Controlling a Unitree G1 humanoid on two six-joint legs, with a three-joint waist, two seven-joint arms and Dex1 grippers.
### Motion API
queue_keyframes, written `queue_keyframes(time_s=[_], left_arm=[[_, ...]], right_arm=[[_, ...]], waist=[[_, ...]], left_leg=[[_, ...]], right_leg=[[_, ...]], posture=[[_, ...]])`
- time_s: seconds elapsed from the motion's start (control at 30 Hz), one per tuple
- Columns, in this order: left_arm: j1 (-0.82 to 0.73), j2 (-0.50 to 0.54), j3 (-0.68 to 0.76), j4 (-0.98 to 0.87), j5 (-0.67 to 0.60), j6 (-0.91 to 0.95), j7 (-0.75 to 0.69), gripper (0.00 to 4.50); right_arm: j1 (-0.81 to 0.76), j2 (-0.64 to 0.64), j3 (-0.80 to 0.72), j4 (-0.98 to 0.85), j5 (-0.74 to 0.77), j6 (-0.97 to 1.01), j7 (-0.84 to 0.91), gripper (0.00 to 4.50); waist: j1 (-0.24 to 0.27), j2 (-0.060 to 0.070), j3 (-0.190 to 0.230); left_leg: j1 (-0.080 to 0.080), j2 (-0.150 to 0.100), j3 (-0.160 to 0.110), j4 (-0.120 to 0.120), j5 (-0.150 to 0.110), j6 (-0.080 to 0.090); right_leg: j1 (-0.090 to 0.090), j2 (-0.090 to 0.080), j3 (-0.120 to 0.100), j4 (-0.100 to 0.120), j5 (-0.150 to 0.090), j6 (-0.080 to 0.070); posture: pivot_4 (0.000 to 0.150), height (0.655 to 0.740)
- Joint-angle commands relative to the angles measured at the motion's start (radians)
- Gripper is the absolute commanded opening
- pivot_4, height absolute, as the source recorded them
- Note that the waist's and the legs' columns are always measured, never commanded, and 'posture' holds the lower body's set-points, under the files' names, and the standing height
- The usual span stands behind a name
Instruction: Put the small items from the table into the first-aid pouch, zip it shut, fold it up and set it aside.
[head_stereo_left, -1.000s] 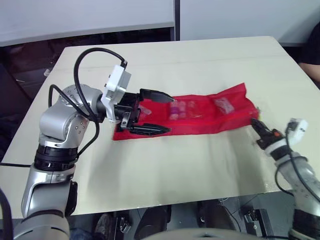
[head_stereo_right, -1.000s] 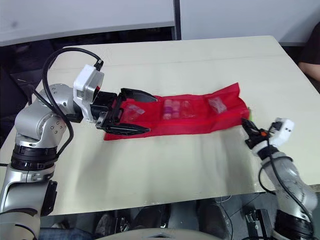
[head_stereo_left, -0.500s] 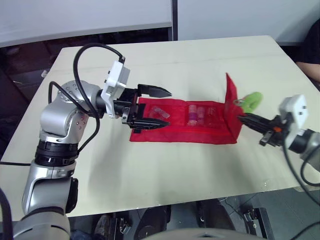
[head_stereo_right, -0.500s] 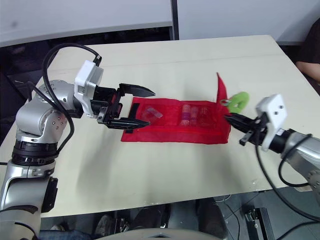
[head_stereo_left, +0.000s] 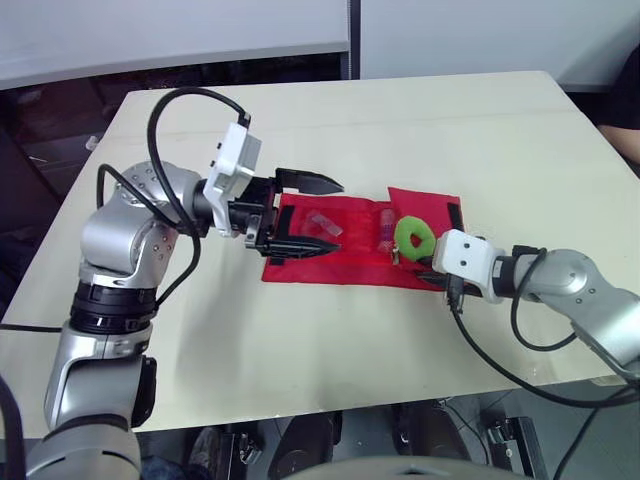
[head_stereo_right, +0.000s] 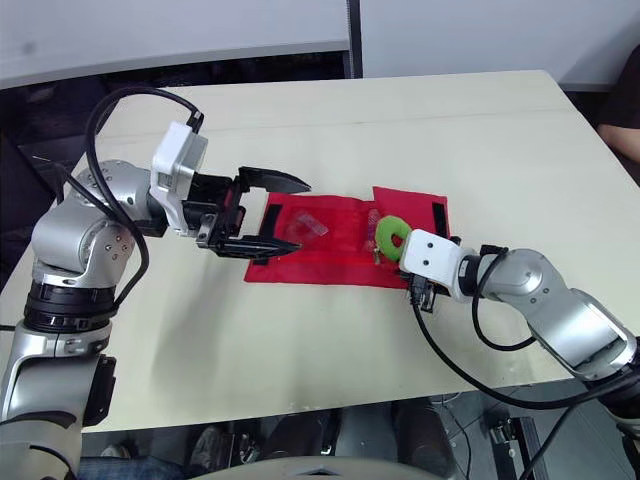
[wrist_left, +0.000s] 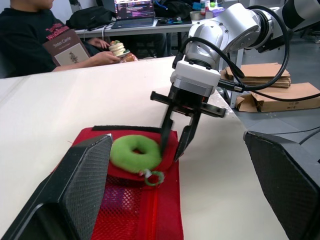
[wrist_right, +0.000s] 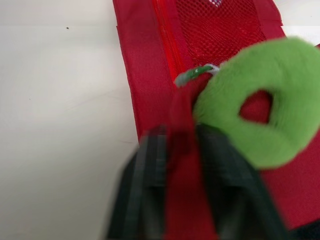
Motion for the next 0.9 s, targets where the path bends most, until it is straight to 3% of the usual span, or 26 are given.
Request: queue_keyframes(time_s=[0.03,0.17,0.4,0.63,0.77,0.9], left_arm=[[0.004,0.017,0.035,-0.027,-0.012,0.001,0.01,4.5],[0.022,0.018,0.039,-0.018,-0.011,0.002,0.019,4.5],[0.108,0.019,0.09,0.041,-0.04,0.09,0.087,4.5],[0.242,-0.001,0.194,0.155,-0.084,0.311,0.293,4.5],[0.317,-0.037,0.241,0.17,-0.158,0.463,0.361,4.5],[0.287,-0.079,0.318,0.275,-0.186,0.547,0.481,4.5]], right_arm=[[0.033,0.024,-0.118,-0.077,0.089,0.013,0.037,2.48],[0.114,0.031,-0.242,-0.167,0.22,0.035,0.085,4.46],[0.175,0.124,-0.463,-0.182,0.398,0.035,0.039,4.46],[0.3,0.189,-0.654,-0.207,0.528,-0.017,0.027,4.46],[0.294,0.129,-0.754,-0.181,0.671,0.02,0.065,4.46],[0.284,0.057,-0.789,-0.162,0.752,0.049,0.09,4.46]], waist=[[0.001,0.0,0.0],[0.004,0.0,0.0],[0.003,0.0,0.0],[0.008,-0.001,0.0],[0.014,-0.001,0.0],[0.024,-0.002,0.0]], left_leg=[[0.0,0.0,0.0,0.0,0.0,0.0],[0.0,0.0,0.0,0.0,0.0,0.0],[0.001,0.001,0.0,0.0,0.0,0.0],[0.001,0.001,0.001,0.001,0.0,0.0],[0.002,0.001,0.001,0.001,0.0,0.0],[0.002,0.001,0.0,0.001,-0.001,0.001]], right_leg=[[0.0,0.0,0.0,0.0,0.0,0.0],[0.0,0.0,0.0,0.0,0.0,0.0],[0.001,0.001,0.001,0.0,0.002,-0.001],[0.001,0.001,0.001,0.0,0.002,-0.001],[0.001,0.001,0.002,0.0,0.003,0.0],[0.002,0.001,0.0,0.0,0.003,0.0]], posture=[[0.15,0.7368],[0.15,0.7368],[0.15,0.7368],[0.15,0.7368],[0.15,0.7368],[0.15,0.7368]])
